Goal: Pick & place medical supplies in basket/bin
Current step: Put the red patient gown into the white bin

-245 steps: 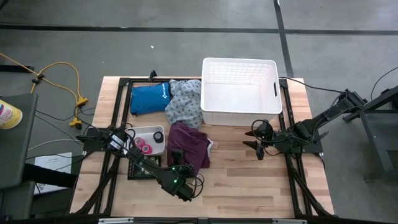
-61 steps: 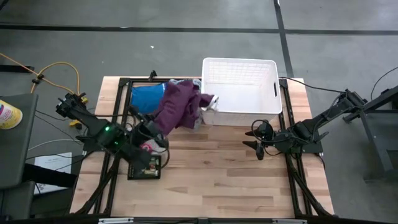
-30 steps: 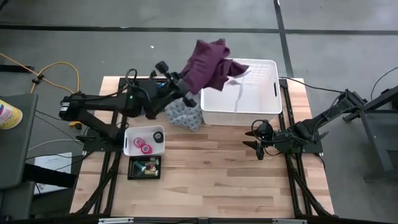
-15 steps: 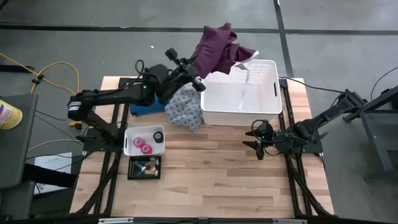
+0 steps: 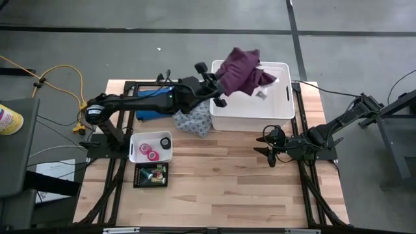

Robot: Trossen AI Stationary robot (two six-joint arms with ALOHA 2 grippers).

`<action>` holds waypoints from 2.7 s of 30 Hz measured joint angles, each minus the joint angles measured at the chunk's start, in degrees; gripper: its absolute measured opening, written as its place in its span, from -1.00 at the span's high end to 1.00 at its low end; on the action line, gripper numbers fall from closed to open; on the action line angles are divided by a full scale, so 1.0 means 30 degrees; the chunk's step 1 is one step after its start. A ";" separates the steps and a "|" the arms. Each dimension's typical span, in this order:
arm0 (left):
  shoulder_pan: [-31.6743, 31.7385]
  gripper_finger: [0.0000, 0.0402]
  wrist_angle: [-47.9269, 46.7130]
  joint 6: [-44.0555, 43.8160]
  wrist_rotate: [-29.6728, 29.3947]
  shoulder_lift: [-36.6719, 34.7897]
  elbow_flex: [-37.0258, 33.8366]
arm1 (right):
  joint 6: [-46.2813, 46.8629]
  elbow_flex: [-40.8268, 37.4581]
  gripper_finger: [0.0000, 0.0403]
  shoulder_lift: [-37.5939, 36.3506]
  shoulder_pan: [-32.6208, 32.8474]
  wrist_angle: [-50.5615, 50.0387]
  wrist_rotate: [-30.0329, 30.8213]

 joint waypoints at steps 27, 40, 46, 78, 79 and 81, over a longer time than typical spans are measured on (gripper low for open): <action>0.2967 0.83 -0.1113 -0.0217 1.0517 0.0887 0.0000 | 0.0000 0.0000 -0.05 -0.0007 0.0000 0.0001 0.0003; 0.3716 0.83 0.0264 -0.0013 1.1735 0.1967 0.0051 | -0.0003 0.0000 -0.05 0.0000 0.0000 0.0009 0.0000; 0.3949 0.83 0.2675 -0.0036 1.1727 0.3870 0.0027 | 0.0000 -0.0007 -0.05 0.0000 0.0000 0.0001 -0.0041; 0.4539 0.80 0.2490 -0.1085 1.2596 0.5222 0.0021 | 0.0000 -0.0007 -0.05 0.0000 -0.0004 0.0000 -0.0474; 0.4539 0.80 0.2484 -0.1172 1.2602 0.5222 0.0022 | 0.0000 -0.0007 -0.05 0.0000 -0.0003 -0.0006 -0.0474; 0.4539 0.80 0.2479 -0.1311 1.2596 0.5222 0.0022 | 0.0000 -0.0007 -0.05 0.0000 -0.0005 -0.0001 -0.0474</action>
